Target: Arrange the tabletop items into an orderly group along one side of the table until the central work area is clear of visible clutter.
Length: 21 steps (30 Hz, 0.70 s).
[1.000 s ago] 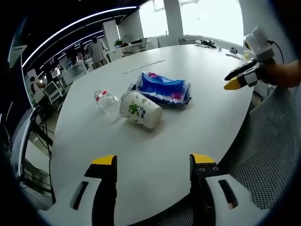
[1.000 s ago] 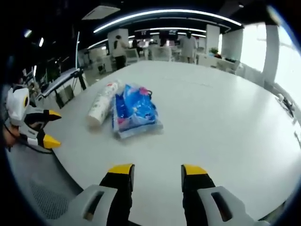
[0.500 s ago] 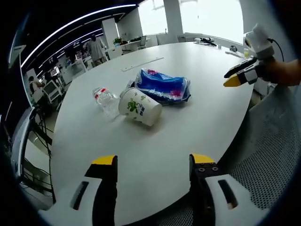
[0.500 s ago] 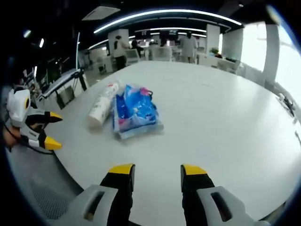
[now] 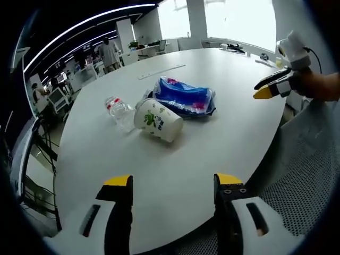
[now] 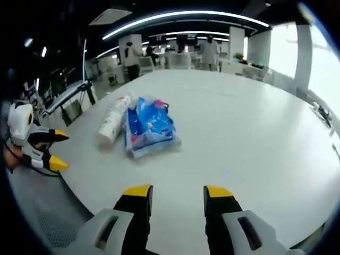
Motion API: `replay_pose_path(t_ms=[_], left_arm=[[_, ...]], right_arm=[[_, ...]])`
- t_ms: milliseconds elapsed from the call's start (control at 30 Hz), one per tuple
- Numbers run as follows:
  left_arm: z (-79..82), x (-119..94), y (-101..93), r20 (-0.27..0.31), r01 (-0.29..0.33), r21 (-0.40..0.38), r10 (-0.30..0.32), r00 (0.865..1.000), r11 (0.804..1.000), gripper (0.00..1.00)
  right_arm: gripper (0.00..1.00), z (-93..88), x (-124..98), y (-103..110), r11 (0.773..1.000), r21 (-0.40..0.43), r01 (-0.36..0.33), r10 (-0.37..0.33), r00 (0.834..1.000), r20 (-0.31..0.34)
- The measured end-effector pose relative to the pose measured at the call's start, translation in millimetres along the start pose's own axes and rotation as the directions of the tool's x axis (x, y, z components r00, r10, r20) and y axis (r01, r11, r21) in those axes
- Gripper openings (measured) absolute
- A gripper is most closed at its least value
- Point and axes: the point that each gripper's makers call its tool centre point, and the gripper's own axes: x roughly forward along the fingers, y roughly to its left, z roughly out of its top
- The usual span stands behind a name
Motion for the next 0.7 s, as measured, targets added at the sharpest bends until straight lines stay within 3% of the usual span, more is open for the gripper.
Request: replay_pose_path(t_ms=[233,367,533,600,633,700], left_arm=[[10.9,-6.7,19.9,0.02,-0.032,-0.066,0.033,0.999,0.997,0.6],[33.1,-10.2,30.6,0.046,-0.038,0.028,0.037,0.998,0.999,0.59],[67.4,-9.7,41.7,0.088,-0.018,0.045,0.014,0.996,0.999,0.59],[76.9,-6.0,45.7,0.081,-0.021,0.079,0.015,0.997,0.997,0.58],[77.4,-3.4,49.6,0.046,-0.027,0.11,0.023,0.999,0.994,0.57],[85.9,-0.2,49.6,0.056,-0.02,0.123,0.013,0.998,0.992,0.57]], right_arm=[[0.4,1.9,-2.8,0.6,0.998,0.053,-0.022,0.021,1.0,0.018],[0.42,7.0,-4.2,-0.3,0.996,0.083,-0.032,0.029,0.999,0.04],[0.45,24.1,-4.6,9.4,0.994,0.091,-0.064,0.057,0.995,0.079],[0.46,36.2,-5.0,16.0,0.987,0.132,-0.089,0.074,0.991,0.116],[0.46,41.4,-5.2,19.0,0.985,0.141,-0.097,0.078,0.988,0.13],[0.45,47.5,-4.3,25.3,0.984,0.143,-0.11,0.09,0.986,0.141]])
